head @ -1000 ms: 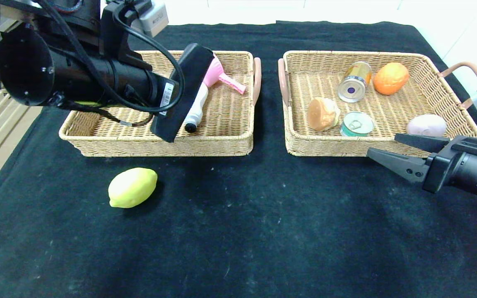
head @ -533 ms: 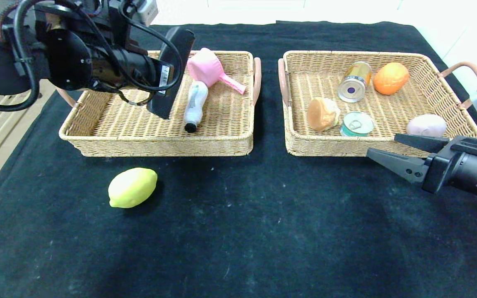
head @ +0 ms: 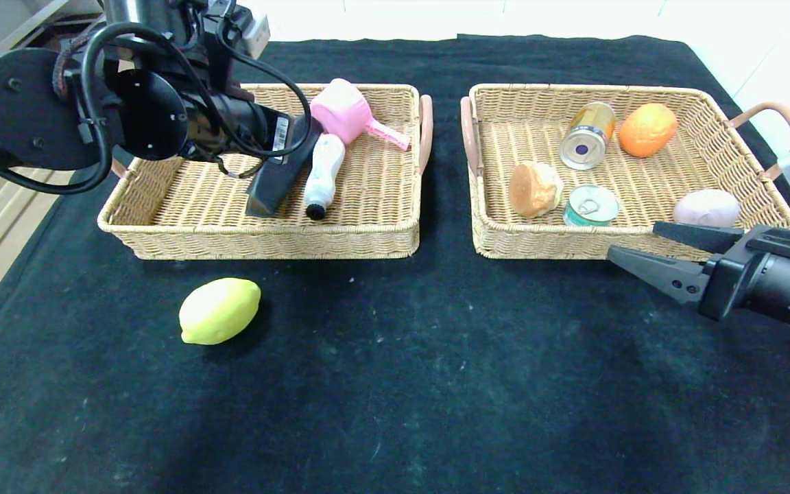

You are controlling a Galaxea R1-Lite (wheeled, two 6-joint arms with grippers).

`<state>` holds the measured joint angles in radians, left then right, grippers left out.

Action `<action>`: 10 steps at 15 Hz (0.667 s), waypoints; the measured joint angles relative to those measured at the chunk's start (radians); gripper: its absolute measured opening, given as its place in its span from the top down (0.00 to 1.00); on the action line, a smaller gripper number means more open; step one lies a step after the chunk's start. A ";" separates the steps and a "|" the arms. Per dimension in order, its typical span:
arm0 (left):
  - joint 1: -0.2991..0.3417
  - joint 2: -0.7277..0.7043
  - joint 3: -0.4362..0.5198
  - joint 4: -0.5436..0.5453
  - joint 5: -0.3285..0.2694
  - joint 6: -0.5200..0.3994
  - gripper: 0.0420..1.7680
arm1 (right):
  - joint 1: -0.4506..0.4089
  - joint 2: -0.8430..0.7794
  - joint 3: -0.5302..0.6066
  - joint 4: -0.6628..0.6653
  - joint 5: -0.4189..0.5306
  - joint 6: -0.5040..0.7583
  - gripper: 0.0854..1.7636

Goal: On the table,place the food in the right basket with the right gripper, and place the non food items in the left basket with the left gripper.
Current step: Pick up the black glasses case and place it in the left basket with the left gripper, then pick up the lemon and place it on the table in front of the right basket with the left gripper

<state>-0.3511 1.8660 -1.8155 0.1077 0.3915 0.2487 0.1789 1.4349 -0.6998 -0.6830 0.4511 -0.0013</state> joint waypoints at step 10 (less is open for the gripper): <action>-0.012 -0.097 0.053 0.193 0.003 -0.123 0.17 | 0.000 0.004 0.002 0.000 -0.001 0.000 0.03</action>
<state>-0.3632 1.7689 -1.7626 0.3006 0.3940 0.1260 0.1789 1.4387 -0.6979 -0.6830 0.4502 -0.0013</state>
